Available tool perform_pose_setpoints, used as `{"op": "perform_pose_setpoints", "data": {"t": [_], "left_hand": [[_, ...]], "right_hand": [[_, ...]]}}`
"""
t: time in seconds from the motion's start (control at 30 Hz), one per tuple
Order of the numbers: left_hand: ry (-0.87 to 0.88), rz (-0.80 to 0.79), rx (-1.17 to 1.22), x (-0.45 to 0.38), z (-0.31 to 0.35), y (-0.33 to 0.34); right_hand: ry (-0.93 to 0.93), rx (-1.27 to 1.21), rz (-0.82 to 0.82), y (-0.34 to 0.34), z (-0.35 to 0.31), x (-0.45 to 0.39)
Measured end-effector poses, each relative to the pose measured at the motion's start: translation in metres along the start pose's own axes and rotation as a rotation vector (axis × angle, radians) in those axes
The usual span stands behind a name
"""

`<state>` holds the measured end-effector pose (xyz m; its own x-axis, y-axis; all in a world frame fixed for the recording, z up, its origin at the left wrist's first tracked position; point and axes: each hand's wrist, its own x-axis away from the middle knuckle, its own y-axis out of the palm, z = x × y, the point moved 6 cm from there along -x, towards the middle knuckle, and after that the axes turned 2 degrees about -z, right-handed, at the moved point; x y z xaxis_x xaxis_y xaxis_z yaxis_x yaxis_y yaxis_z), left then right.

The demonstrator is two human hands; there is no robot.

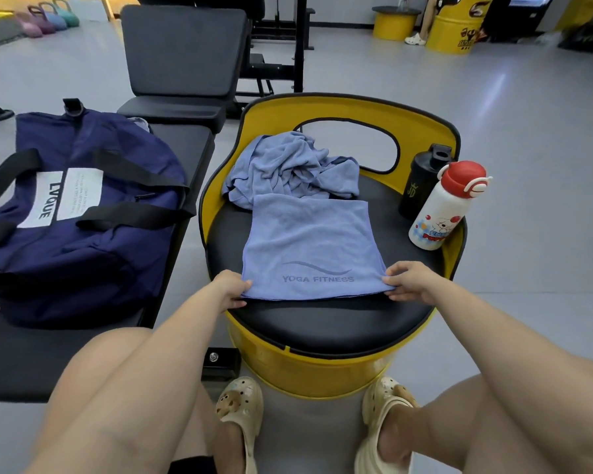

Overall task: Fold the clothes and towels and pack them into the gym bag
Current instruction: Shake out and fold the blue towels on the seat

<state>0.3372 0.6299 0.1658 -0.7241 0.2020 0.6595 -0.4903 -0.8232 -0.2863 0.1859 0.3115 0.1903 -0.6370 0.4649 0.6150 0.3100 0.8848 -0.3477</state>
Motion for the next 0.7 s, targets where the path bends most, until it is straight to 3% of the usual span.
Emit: {"op": "perform_pose_setpoints", "data": {"t": [0.23, 0.57, 0.7], "left_hand": [[-0.028, -0.045, -0.131, 0.008, -0.007, -0.004], [-0.102, -0.237, -0.458, 0.023, -0.023, 0.007], [-0.107, -0.196, -0.583, 0.020, -0.021, 0.000]], "right_hand": [[0.109, 0.020, -0.066, -0.006, 0.013, 0.005], [0.192, 0.460, -0.196, -0.006, 0.033, 0.014], [0.196, 0.588, -0.199, -0.009, 0.032, 0.017]]}}
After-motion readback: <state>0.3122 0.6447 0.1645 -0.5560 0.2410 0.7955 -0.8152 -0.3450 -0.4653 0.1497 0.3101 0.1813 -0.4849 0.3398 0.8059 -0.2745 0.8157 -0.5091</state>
